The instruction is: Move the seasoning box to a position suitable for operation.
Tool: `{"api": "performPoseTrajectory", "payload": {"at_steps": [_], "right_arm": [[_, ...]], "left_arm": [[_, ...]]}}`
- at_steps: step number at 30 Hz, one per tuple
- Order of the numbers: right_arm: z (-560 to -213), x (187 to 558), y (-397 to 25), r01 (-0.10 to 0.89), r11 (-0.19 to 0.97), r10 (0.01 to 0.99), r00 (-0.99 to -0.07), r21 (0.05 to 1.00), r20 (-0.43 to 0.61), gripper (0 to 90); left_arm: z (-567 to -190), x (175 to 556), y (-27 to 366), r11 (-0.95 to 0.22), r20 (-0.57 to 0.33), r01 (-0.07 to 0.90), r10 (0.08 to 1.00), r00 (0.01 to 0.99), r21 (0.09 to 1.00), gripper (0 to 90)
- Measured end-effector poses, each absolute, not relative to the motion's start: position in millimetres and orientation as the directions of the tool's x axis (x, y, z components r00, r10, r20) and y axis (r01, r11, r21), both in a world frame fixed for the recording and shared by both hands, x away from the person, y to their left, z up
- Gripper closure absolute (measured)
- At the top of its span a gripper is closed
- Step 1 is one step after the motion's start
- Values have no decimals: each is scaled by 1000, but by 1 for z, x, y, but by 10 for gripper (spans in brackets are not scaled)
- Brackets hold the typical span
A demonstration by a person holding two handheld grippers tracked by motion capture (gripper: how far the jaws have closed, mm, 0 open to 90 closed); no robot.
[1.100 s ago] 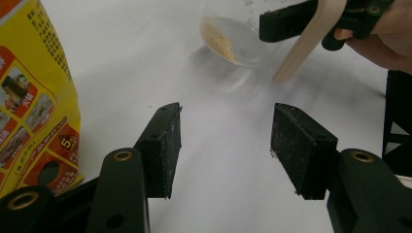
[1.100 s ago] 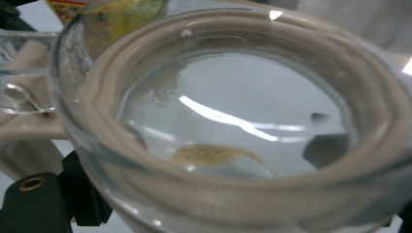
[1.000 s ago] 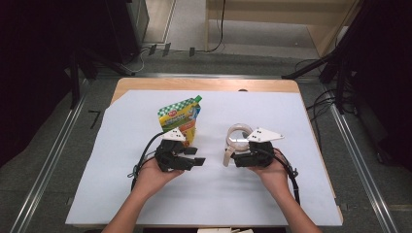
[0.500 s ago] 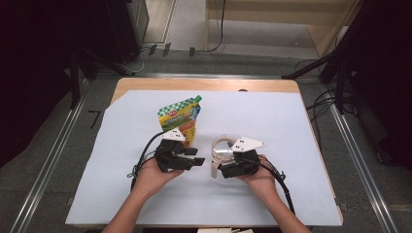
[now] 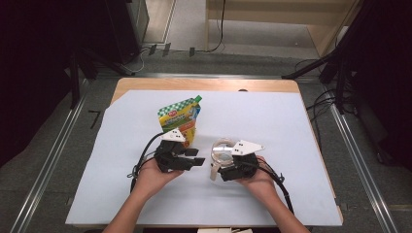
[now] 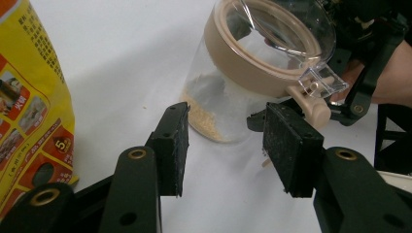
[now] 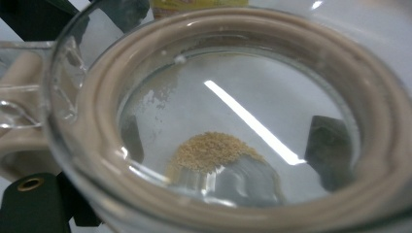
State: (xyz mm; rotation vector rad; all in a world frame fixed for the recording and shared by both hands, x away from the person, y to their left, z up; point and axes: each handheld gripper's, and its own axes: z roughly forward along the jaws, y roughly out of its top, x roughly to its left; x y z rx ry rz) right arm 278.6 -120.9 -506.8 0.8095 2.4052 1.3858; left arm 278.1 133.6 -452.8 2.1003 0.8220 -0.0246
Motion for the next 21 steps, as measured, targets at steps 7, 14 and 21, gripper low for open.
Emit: {"api": "performPoseTrajectory", "payload": {"at_steps": [7,14,21], "right_arm": [[-496,273,-134,391,398,588,-803,830,97,13],[-483,258,-160,409,364,593,-795,837,130,77],[-478,253,-183,385,381,546,-827,841,131,460]], "left_arm": [[-453,280,137,-415,-298,562,546,783,716,556],[-452,276,132,-426,-304,561,533,789,709,675],[-454,276,126,-453,-308,547,499,810,704,860]]}}
